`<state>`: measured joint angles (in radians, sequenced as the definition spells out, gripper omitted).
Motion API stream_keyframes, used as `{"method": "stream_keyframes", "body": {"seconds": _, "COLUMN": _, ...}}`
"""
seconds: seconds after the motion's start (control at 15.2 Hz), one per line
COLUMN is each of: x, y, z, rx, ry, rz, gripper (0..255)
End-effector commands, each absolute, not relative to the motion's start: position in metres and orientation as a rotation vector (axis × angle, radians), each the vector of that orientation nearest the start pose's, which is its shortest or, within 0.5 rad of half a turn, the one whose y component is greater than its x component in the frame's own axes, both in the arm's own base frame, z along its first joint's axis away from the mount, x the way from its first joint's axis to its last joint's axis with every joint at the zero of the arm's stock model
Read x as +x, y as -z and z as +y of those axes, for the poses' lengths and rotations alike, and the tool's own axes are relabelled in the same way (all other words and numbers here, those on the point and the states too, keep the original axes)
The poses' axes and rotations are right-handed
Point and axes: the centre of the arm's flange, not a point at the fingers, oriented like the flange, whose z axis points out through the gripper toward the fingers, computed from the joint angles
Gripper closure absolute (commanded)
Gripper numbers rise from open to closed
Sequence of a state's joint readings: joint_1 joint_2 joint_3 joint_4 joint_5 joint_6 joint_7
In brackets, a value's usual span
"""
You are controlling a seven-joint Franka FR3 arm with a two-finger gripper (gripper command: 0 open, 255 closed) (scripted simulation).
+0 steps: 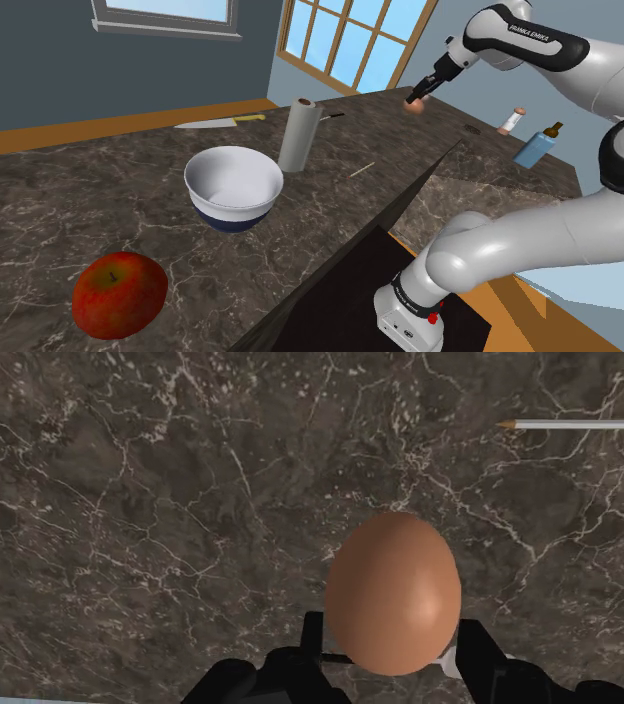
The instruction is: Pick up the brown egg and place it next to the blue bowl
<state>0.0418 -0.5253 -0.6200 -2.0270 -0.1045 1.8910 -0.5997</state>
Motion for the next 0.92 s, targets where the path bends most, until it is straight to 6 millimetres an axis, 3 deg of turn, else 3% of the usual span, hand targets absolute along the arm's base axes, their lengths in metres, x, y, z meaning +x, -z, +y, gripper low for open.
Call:
{"method": "stream_keyframes", "body": {"seconds": 0.0, "x": 0.329, "y": -0.638, "z": -0.279, "rx": -3.090, "ry": 0.560, "rz": -0.091, "gripper": 255}}
{"method": "stream_keyframes", "body": {"seconds": 0.86, "x": 0.304, "y": -0.639, "z": -0.110, "rx": -3.090, "ry": 0.560, "rz": -0.091, "gripper": 255}}
